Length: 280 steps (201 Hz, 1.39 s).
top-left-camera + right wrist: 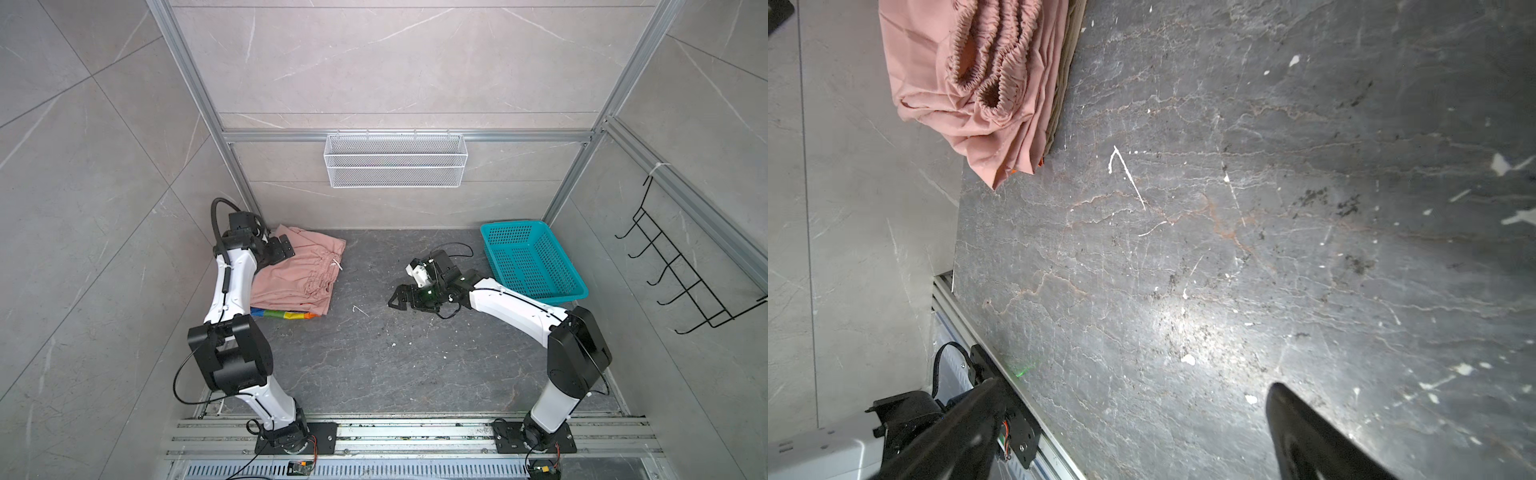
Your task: Fold and stack the shorts
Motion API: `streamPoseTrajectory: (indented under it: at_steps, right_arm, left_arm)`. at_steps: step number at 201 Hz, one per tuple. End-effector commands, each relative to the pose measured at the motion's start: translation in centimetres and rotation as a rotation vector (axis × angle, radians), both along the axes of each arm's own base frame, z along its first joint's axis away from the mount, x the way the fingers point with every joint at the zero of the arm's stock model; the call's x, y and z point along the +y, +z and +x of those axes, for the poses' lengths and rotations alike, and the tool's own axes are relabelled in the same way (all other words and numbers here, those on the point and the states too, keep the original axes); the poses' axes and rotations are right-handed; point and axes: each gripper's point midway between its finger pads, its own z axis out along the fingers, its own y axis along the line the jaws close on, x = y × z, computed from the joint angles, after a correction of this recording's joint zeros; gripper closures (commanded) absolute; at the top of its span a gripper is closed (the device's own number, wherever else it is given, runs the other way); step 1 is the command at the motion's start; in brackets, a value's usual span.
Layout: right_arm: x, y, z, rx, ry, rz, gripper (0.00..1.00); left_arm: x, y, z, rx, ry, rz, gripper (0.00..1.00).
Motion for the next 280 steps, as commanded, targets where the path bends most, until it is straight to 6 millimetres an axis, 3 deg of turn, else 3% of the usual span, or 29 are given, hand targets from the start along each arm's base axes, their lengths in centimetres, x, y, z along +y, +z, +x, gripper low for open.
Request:
streamPoseTrajectory:
  at_steps: [1,31,58,77,98,126,146,158,170,203,238,280]
  right_arm:
    - [-1.6,0.0,-0.5,-0.008,-0.007,-0.028,0.01]
    - [-2.8,-0.5,-1.2,0.001,-0.014,-0.042,0.01]
    - [-4.3,-0.2,-1.3,-0.005,-0.041,-0.044,0.01]
    - [-6.0,0.9,-0.9,-0.035,-0.078,-0.056,0.01]
    - [-9.3,2.5,0.4,-0.099,-0.168,-0.102,0.01]
    - [-16.8,4.6,2.9,-0.226,-0.383,-0.279,0.01]
    - [-22.9,6.1,4.1,-0.339,-0.569,-0.529,0.01]
    - [-26.0,6.9,4.4,-0.399,-0.68,-0.658,0.01]
    - [-28.4,7.4,4.3,-0.449,-0.774,-0.756,0.01]
    - [-31.7,8.1,3.1,-0.54,-0.944,-0.85,0.01]
    - [-32.6,6.6,3.4,-0.522,-0.946,-0.836,0.01]
    - [-31.9,2.0,7.6,-0.305,-0.773,-0.75,0.01]
  left_arm:
    - [-1.0,-4.1,-0.2,0.029,0.054,-0.157,0.0]
    - [-0.5,-7.1,-0.3,0.07,0.074,-0.21,0.0]
    - [-0.8,-5.6,0.7,0.007,0.046,-0.253,0.0]
    - [-1.5,-2.2,1.2,-0.094,-0.005,-0.263,0.0]
    - [-2.0,2.6,0.7,-0.223,-0.051,-0.222,0.0]
    - [-2.1,9.9,-2.5,-0.483,-0.059,-0.084,0.0]
    - [-2.0,13.3,-5.5,-0.658,-0.03,0.022,0.0]
    - [-1.6,13.2,-6.5,-0.696,-0.006,0.074,0.0]
    - [-0.7,11.9,-7.3,-0.69,0.04,0.117,0.0]
    - [1.0,6.6,-10.3,-0.656,0.206,0.135,0.0]
    - [0.0,2.9,-11.6,-0.638,0.21,0.064,0.0]
    - [-3.0,2.8,-10.8,-0.651,0.104,-0.053,0.0]
